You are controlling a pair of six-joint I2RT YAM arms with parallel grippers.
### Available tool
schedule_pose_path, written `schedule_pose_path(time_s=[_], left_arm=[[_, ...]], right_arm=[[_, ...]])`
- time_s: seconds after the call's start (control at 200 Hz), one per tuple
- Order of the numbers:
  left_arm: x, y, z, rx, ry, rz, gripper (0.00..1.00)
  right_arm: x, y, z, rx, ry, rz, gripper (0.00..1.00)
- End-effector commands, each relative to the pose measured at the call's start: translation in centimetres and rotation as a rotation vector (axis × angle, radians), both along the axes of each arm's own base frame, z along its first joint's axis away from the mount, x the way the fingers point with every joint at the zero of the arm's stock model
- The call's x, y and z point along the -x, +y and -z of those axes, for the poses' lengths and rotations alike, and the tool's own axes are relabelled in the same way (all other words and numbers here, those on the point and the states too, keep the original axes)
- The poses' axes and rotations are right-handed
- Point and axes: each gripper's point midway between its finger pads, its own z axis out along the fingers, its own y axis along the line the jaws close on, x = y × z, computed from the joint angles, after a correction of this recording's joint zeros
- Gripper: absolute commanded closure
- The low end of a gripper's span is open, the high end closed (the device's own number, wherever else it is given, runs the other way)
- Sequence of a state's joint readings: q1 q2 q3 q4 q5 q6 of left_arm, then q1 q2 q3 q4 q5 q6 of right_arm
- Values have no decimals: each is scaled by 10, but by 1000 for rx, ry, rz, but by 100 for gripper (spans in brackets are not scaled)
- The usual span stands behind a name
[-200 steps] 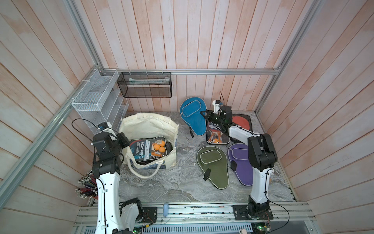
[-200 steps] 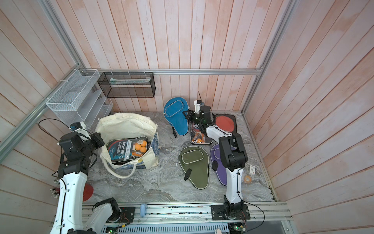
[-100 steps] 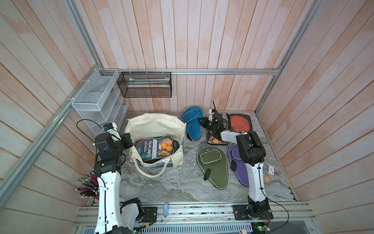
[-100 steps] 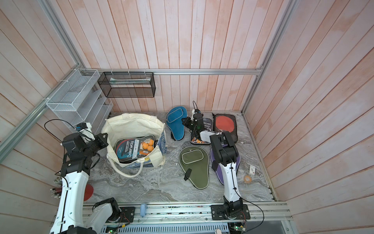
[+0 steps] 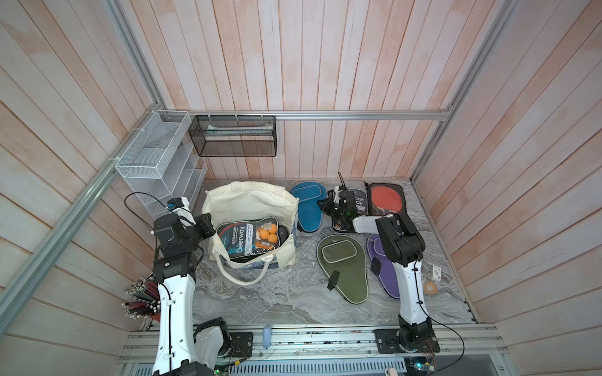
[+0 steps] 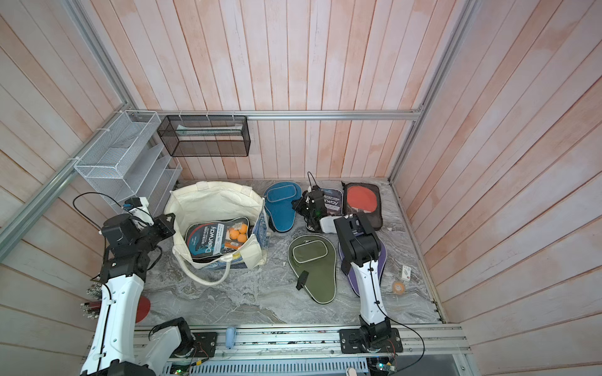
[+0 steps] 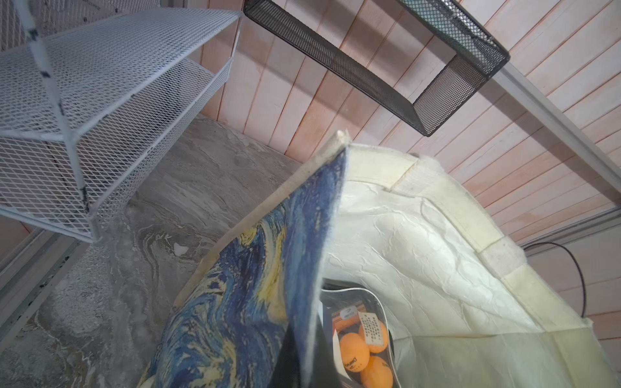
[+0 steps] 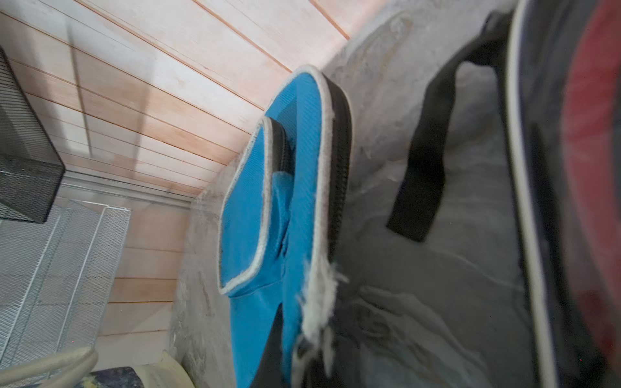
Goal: Remove the ping pong set from the canvas bag
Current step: Place the ping pong set at the center of the board.
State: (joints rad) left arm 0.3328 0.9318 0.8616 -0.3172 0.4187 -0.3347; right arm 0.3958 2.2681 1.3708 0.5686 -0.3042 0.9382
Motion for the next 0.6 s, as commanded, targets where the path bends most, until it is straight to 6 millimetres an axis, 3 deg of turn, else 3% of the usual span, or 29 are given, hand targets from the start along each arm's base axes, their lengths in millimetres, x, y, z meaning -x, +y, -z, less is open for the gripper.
schedule_pose_path(time_s=[0.0, 0.125, 0.245, 0.37, 0.51, 0.595], left_arm=[[-9, -7, -44, -32, -180, 52, 100], [-9, -7, -46, -39, -183, 51, 100], [-7, -7, -47, -48, -181, 49, 100], [-6, -8, -45, -51, -179, 54, 100], [-4, -12, -44, -65, -173, 82, 100], [-2, -14, -42, -71, -167, 93, 100]], right_arm=[[-5, 4, -39, 3, -102, -16, 94], [-12, 5, -51, 21, -127, -15, 79], [-22, 6, -81, 71, -178, -29, 65], [-28, 2, -128, 136, -261, -51, 45], [-21, -5, -182, 227, -347, -82, 21], [-17, -7, -201, 252, -363, -119, 13]])
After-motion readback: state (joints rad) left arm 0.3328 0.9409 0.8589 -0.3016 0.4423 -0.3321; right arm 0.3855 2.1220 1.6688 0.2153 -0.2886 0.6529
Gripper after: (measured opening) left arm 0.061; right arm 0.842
